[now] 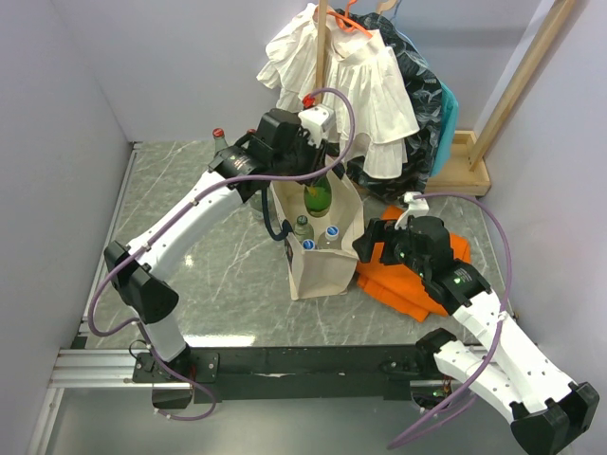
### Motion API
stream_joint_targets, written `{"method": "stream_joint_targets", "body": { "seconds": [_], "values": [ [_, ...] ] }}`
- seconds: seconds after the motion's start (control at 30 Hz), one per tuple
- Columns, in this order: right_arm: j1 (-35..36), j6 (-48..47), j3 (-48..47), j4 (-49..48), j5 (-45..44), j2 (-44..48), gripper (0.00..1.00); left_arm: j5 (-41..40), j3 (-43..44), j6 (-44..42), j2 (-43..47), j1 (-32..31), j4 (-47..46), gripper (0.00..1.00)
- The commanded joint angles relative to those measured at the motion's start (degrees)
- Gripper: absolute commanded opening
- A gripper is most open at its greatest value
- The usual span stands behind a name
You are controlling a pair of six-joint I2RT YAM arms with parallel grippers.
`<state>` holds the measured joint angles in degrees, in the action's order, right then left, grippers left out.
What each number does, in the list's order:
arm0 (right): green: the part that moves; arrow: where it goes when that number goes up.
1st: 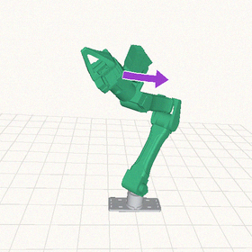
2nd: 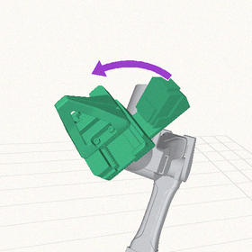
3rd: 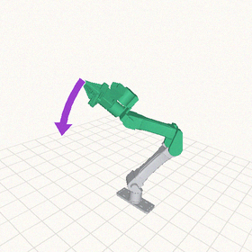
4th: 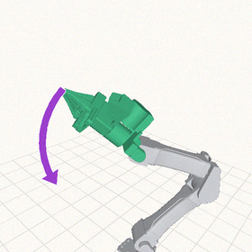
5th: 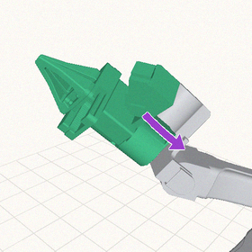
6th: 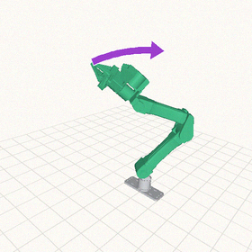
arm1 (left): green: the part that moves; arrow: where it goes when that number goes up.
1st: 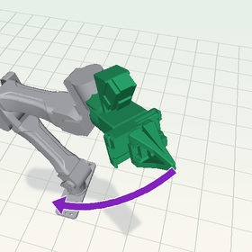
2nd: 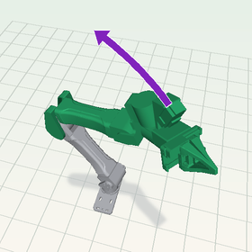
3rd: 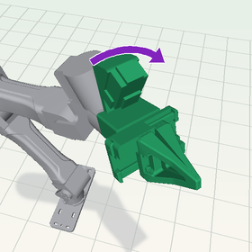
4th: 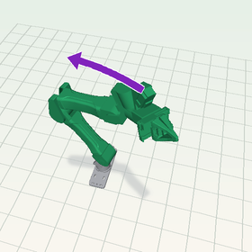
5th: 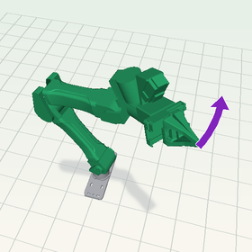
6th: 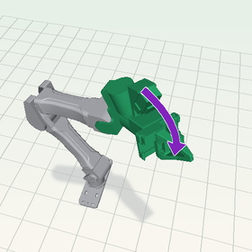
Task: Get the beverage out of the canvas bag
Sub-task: Place the drink at the center of the board.
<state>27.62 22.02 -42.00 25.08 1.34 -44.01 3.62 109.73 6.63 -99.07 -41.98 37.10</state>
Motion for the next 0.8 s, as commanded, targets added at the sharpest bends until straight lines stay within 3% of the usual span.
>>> {"method": "stream_joint_targets", "body": {
  "seconds": [0.0,0.77],
  "values": [
    [0.42,-1.89,-0.45,3.48,-0.55,-0.38,1.00,-0.36,5.23,-0.57,6.34,-0.21,-7.48,0.01],
    [0.60,-2.16,0.25,2.43,-1.08,0.06,1.00,-2.83,4.09,-0.66,11.09,-0.30,-9.42,0.01]
  ]
}}
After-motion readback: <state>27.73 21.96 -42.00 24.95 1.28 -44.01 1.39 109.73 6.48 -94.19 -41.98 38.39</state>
